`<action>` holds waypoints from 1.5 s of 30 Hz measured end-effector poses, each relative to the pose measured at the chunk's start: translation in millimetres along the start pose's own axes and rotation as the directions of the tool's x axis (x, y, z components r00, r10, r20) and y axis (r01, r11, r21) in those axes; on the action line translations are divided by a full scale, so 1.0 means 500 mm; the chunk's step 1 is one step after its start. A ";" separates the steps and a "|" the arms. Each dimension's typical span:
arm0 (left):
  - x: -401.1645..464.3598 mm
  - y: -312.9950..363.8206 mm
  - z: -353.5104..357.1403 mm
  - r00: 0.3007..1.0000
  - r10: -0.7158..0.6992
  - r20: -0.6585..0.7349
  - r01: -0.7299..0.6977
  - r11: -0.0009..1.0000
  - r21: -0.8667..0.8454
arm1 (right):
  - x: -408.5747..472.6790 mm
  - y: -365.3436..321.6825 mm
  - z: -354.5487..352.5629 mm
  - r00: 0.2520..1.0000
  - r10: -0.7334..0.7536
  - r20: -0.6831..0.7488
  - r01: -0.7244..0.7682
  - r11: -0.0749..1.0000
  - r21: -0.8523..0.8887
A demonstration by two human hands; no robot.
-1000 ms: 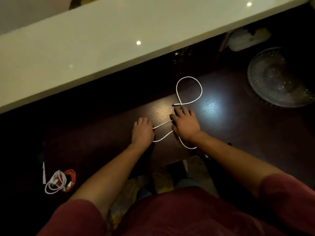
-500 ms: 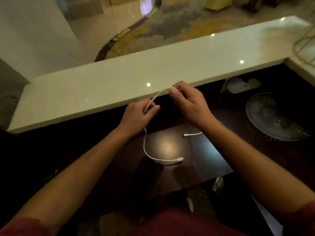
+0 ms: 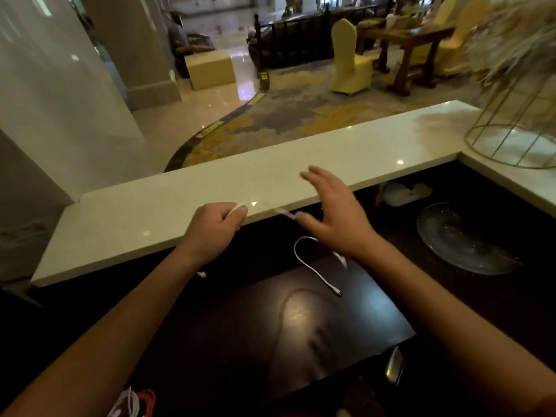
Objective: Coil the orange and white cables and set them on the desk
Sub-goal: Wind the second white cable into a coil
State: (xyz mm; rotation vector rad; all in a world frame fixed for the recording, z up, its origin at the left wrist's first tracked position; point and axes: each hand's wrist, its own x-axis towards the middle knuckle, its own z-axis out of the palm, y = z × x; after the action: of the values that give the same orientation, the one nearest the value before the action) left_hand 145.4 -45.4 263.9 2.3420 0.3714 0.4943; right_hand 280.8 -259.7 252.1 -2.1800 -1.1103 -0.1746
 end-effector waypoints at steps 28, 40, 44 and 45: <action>-0.039 0.120 0.094 0.941 0.129 0.312 0.195 0.547 -0.814 | 0.077 0.088 -0.021 0.952 0.242 0.188 -0.297 0.587 0.753; 0.011 0.092 0.160 0.993 -0.006 0.116 0.026 0.985 -0.170 | -0.003 0.107 -0.053 0.903 -0.009 0.429 -0.311 0.675 0.669; 0.009 0.076 0.144 0.938 -0.032 0.346 0.105 0.976 -0.193 | -0.010 0.120 -0.085 0.879 -0.059 0.473 -0.282 0.736 0.616; 0.007 0.084 0.145 0.919 -0.010 0.395 0.123 0.957 -0.262 | -0.011 0.115 -0.089 0.877 -0.081 0.473 -0.252 0.762 0.597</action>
State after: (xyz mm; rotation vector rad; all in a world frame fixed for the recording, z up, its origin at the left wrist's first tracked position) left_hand 186.4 -116.0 244.4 2.0760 0.1757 0.0325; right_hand 328.5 -314.5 254.5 -1.6487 -1.0968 0.7388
